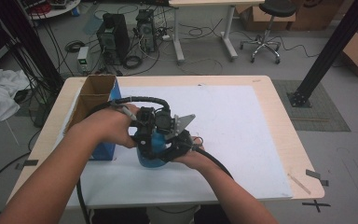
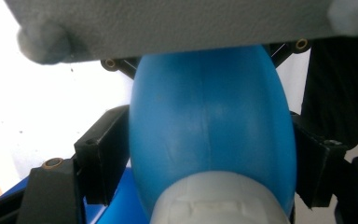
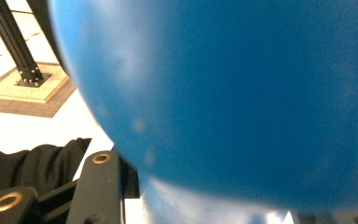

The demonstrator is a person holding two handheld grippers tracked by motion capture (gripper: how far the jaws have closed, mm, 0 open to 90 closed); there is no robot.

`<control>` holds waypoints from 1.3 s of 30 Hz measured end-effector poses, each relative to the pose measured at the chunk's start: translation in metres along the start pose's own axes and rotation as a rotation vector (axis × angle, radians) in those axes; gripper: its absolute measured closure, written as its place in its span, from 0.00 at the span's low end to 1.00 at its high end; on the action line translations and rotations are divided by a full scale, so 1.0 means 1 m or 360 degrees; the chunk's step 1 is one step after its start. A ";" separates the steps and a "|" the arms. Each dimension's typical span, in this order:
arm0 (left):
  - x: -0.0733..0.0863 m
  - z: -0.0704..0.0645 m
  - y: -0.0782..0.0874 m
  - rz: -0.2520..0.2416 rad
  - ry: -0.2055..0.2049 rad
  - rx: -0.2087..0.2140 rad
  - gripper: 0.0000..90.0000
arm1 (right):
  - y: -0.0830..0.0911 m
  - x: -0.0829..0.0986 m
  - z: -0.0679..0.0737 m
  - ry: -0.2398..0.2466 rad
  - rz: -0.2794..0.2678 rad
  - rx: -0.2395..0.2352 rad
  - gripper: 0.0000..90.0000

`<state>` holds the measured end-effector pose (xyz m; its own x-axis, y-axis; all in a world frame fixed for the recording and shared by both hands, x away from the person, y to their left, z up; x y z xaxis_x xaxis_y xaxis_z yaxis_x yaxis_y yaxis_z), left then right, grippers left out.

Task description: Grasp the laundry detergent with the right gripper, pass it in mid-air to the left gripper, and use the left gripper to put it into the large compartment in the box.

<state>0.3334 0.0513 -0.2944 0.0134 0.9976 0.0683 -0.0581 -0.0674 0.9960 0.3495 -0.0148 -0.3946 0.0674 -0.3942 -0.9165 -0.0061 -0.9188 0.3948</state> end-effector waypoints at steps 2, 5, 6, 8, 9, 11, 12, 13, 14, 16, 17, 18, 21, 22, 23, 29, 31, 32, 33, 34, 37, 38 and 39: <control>0.000 0.000 0.000 0.0004 -0.0002 -0.0003 0.28 | 0.000 -0.001 -0.002 0.0037 -0.0021 0.0009 0.53; 0.000 0.001 0.000 0.0001 0.0000 -0.0005 0.29 | 0.000 -0.001 -0.003 0.0044 -0.0034 0.0019 0.53; 0.000 0.001 0.000 0.0010 -0.0001 -0.0001 0.30 | 0.000 -0.001 -0.003 0.0041 -0.0034 0.0014 0.53; 0.000 0.001 -0.001 0.0001 0.0001 -0.0002 0.31 | -0.001 -0.001 -0.003 0.0041 -0.0033 0.0012 0.53; 0.000 0.001 -0.001 0.0002 0.0001 -0.0002 0.31 | -0.001 -0.001 -0.003 0.0042 -0.0034 0.0016 0.53; 0.000 0.000 -0.001 0.0010 -0.0002 -0.0004 0.32 | -0.001 -0.001 -0.003 0.0040 -0.0034 0.0011 0.53; 0.000 0.000 -0.001 0.0004 0.0001 -0.0001 0.32 | -0.001 -0.002 -0.003 0.0040 -0.0034 0.0013 0.53; 0.000 0.000 -0.001 0.0010 0.0001 -0.0004 0.34 | -0.001 -0.002 -0.003 0.0040 -0.0033 0.0012 0.53; 0.000 0.000 -0.002 0.0013 0.0001 -0.0015 0.34 | -0.001 -0.002 -0.002 0.0037 -0.0034 0.0010 0.53; 0.000 0.000 -0.003 0.0009 0.0010 -0.0010 0.34 | -0.002 -0.002 -0.003 0.0047 -0.0031 0.0020 0.53; 0.000 0.000 -0.002 0.0014 0.0007 -0.0010 0.35 | -0.002 -0.002 -0.003 0.0044 -0.0032 0.0020 0.53; 0.000 0.000 -0.002 0.0019 0.0006 -0.0015 0.36 | -0.002 -0.002 -0.002 0.0027 -0.0020 0.0016 0.53; 0.000 0.000 -0.003 0.0024 0.0010 -0.0012 0.38 | -0.002 -0.002 -0.001 0.0024 -0.0019 0.0013 0.53; 0.000 -0.001 -0.003 0.0018 0.0007 -0.0012 0.40 | -0.002 -0.002 -0.002 0.0035 -0.0024 0.0019 0.53; 0.000 -0.001 -0.003 0.0021 0.0006 -0.0011 0.40 | -0.003 -0.003 -0.003 0.0052 -0.0034 0.0022 0.53; 0.001 -0.001 -0.003 0.0015 0.0006 -0.0009 0.42 | -0.004 -0.003 -0.002 0.0044 -0.0014 0.0024 0.53; 0.001 0.000 -0.002 0.0019 0.0011 0.0008 0.42 | -0.003 -0.003 -0.001 0.0026 -0.0007 0.0026 0.53; 0.002 0.000 -0.002 0.0022 0.0010 0.0005 0.42 | -0.003 -0.003 -0.002 0.0030 -0.0014 0.0026 0.53; 0.001 0.000 -0.002 0.0021 0.0008 0.0002 0.42 | -0.004 -0.004 -0.002 0.0045 -0.0027 0.0035 0.53; 0.002 0.000 -0.001 0.0027 0.0008 0.0003 0.43 | -0.003 -0.004 -0.001 0.0030 -0.0011 0.0033 0.53; 0.002 0.001 0.000 0.0021 0.0000 -0.0001 0.43 | -0.003 -0.004 -0.001 0.0029 -0.0015 0.0043 0.52; 0.002 0.001 0.000 0.0020 -0.0001 -0.0009 0.43 | -0.003 -0.005 -0.001 0.0028 -0.0022 0.0065 0.52; 0.003 0.001 0.000 0.0021 -0.0005 -0.0017 0.43 | -0.003 -0.005 -0.001 0.0035 -0.0021 0.0068 0.51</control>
<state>0.3343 0.0538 -0.2938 0.0160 0.9965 0.0819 -0.0687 -0.0806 0.9944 0.3505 -0.0107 -0.3913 0.0897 -0.3817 -0.9199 -0.0475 -0.9242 0.3789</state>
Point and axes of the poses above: each handheld gripper's, and its own axes: y roughly backward along the jaws, x roughly out of its underside, z roughly to its left, the point moved 4 cm from there along -y, roughly forward along the jaws, and after that the axes turned 4 degrees about x, right-handed, at the moved point
